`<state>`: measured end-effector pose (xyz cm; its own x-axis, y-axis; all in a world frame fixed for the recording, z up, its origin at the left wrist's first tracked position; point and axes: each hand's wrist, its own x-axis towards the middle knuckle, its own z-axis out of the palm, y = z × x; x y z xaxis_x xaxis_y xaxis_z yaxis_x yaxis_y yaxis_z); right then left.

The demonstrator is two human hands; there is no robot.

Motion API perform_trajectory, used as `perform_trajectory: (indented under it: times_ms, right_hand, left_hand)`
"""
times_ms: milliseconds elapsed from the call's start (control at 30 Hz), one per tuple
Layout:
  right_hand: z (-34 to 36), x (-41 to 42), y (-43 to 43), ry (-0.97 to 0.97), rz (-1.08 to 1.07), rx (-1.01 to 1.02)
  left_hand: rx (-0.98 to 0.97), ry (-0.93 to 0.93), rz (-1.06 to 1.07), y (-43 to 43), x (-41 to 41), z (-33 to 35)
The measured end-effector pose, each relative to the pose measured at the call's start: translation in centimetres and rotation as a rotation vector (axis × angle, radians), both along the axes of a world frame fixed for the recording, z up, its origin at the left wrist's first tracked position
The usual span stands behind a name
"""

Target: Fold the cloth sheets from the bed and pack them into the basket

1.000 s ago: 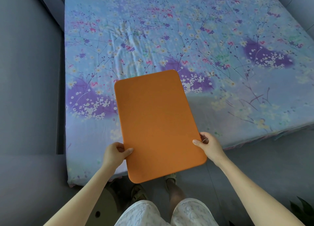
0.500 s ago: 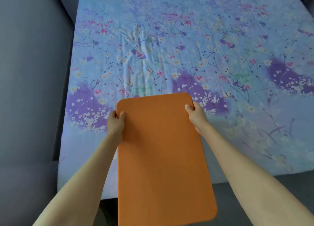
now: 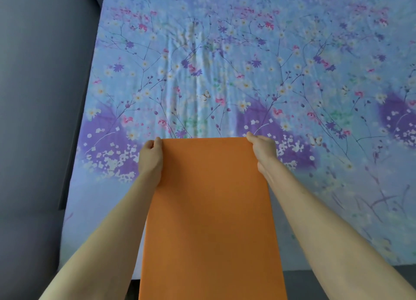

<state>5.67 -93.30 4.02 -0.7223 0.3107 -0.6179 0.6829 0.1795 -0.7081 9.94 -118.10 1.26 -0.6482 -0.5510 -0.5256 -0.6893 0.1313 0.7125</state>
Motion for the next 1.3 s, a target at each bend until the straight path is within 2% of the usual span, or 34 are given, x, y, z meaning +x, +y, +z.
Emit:
perform_trajectory:
  times_ms: [100,233,400,533,667,867,967,1067,1133,1233,1300]
  right_hand:
    - [0.2,0.8,0.0,0.028,0.030,0.004]
    - [0.9,5.8,1.2,-0.065,0.070,-0.085]
    - [0.0,15.5,4.0,-0.162,0.066,-0.286]
    - [0.9,16.9,2.5,-0.132,0.065,-0.267]
    - [-0.7,17.0,1.3,-0.110,0.050,-0.299]
    - [-0.2,17.1,-9.1,-0.170,0.136,-0.420]
    - [-1.6,16.4,-15.0,-0.155,0.138,-0.410]
    - [-3.6,14.3,-20.0,-0.092,0.239,-0.461]
    - [-0.7,13.7,-23.2,-0.088,0.283,-0.452]
    - [-0.5,13.3,-24.4,-0.047,0.293,-0.371]
    - [-1.0,13.4,-24.1,-0.136,0.282,-0.330]
  left_hand:
    - [-0.058,0.011,-0.016,0.3,0.4,0.7]
    - [-0.075,0.005,-0.070,0.2,3.0,1.7]
    - [-0.150,-0.177,-0.208,1.8,11.4,3.3]
    - [-0.226,-0.290,-0.158,1.5,18.2,3.7]
    - [-0.219,-0.307,-0.088,-1.8,18.3,3.5]
    - [-0.254,-0.280,0.038,-11.3,18.8,3.5]
    - [-0.353,-0.284,0.070,-17.1,17.8,4.1]
    - [-0.364,-0.294,0.112,-22.2,17.1,4.4]
    - [-0.361,-0.298,0.111,-24.0,16.6,4.6]
    - [-0.344,-0.271,0.099,-24.8,16.4,4.5]
    - [-0.314,-0.273,0.080,-24.8,16.6,4.3]
